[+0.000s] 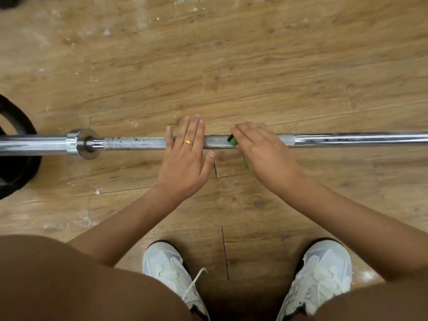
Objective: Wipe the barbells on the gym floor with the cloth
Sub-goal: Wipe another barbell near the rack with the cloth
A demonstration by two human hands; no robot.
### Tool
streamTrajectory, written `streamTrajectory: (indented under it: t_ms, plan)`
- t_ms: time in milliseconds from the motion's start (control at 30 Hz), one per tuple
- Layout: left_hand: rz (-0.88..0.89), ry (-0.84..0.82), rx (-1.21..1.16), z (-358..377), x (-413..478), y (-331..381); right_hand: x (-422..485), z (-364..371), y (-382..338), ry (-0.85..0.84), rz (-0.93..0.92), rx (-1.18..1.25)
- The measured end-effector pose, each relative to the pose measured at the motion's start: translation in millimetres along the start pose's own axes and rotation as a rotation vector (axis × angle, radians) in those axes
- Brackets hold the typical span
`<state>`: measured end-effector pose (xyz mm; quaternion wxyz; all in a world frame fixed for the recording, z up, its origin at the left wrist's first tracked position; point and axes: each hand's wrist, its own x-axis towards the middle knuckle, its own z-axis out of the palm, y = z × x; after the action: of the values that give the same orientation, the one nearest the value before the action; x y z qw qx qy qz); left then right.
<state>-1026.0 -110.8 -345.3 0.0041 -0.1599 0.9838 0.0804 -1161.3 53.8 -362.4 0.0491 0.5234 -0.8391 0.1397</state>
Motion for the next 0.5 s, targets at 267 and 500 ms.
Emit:
streamTrajectory:
  t_ms: [267,500]
  plan:
    - [0.114,-0.068,-0.001,-4.1,3.0,0.3,11.7,-6.9,33.6,0.015,-0.023,-0.004]
    - [0.104,-0.105,0.016,-2.6,24.9,-6.4,45.5,3.0,22.8,0.024,-0.110,0.020]
